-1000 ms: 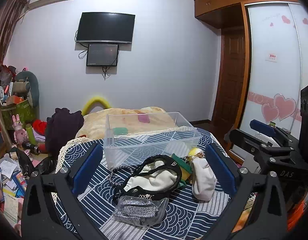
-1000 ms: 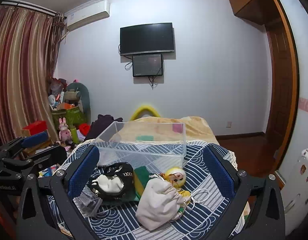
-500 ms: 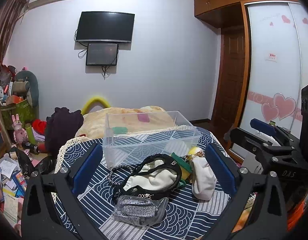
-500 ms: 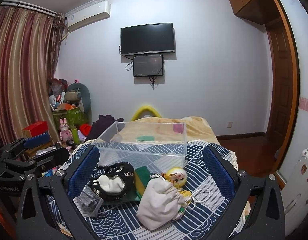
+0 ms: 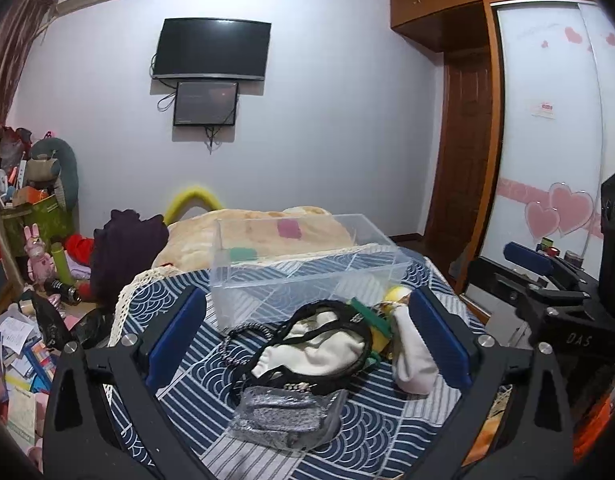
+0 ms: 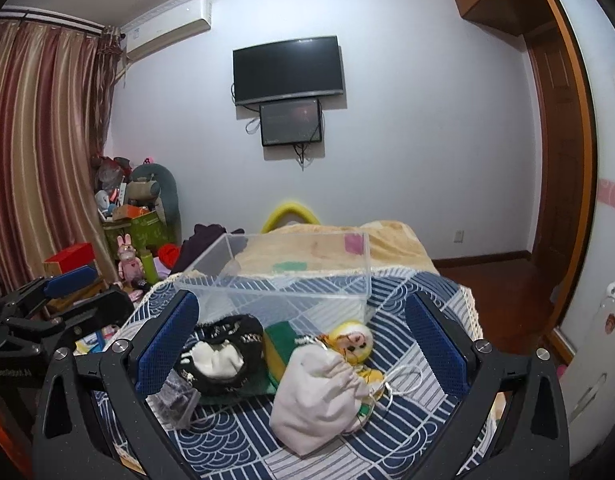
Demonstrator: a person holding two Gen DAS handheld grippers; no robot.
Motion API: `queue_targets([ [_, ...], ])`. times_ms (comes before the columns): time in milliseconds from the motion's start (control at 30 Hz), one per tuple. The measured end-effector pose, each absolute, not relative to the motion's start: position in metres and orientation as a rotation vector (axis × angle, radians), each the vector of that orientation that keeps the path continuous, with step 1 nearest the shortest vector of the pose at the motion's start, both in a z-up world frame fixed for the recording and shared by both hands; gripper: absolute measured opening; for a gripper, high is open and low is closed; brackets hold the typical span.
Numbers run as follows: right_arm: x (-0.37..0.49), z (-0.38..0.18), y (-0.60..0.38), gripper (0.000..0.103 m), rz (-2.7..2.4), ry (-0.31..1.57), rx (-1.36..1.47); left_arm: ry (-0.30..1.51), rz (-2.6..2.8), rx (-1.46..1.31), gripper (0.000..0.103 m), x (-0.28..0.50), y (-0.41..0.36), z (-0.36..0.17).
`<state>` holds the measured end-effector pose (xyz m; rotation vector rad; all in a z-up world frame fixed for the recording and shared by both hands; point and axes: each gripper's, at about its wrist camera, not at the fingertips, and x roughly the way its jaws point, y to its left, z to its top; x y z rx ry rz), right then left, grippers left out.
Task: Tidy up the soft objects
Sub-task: 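Grasp and lift the white drawstring pouch with the right gripper while the left grasps the silver knit bundle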
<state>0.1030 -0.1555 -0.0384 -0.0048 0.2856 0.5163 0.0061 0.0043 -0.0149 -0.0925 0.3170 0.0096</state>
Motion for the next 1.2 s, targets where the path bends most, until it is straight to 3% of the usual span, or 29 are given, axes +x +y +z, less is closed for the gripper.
queue_targets([
  [33, 0.105, -0.041, -0.157, 0.098, 0.516, 0.297, -0.001, 0.33, 0.013, -0.096, 0.091, 0.008, 0.007, -0.018],
  [133, 0.11, -0.05, -0.159, 0.091, 0.519, 0.339, 0.006, 0.378, 0.007, -0.117, 0.085, 0.013, 0.014, -0.029],
  [567, 0.133, -0.103, -0.162, 0.09, 0.516, 0.578, -0.011, 0.633, -0.02, -0.139, 0.086, 0.036, 0.019, -0.106],
  [767, 0.143, -0.115, -0.159, 0.09, 0.506, 0.64, -0.007, 0.724, -0.015, -0.148, 0.096, 0.052, 0.019, -0.131],
  [833, 0.146, -0.12, -0.158, 0.069, 0.503, 0.657, -0.007, 0.752, -0.016, -0.176, 0.096, 0.057, 0.023, -0.138],
  [867, 0.147, -0.122, -0.158, 0.065, 0.508, 0.668, -0.002, 0.757, -0.014, -0.188, 0.096, 0.057, 0.025, -0.14],
  [967, 0.152, -0.127, -0.159, 0.05, 0.535, 0.706, 0.027, 0.753, -0.024, -0.234, 0.086, 0.056, 0.034, -0.143],
  [1033, 0.15, -0.127, -0.16, 0.033, 0.537, 0.705, 0.031, 0.742, -0.035, -0.25, 0.077, 0.052, 0.038, -0.142],
  [1133, 0.146, -0.125, -0.16, 0.018, 0.539, 0.697, 0.025, 0.729, -0.039, -0.249, 0.069, 0.047, 0.039, -0.139],
  [1200, 0.144, -0.125, -0.16, 0.014, 0.545, 0.692, 0.019, 0.718, -0.033, -0.239, 0.065, 0.043, 0.037, -0.136],
])
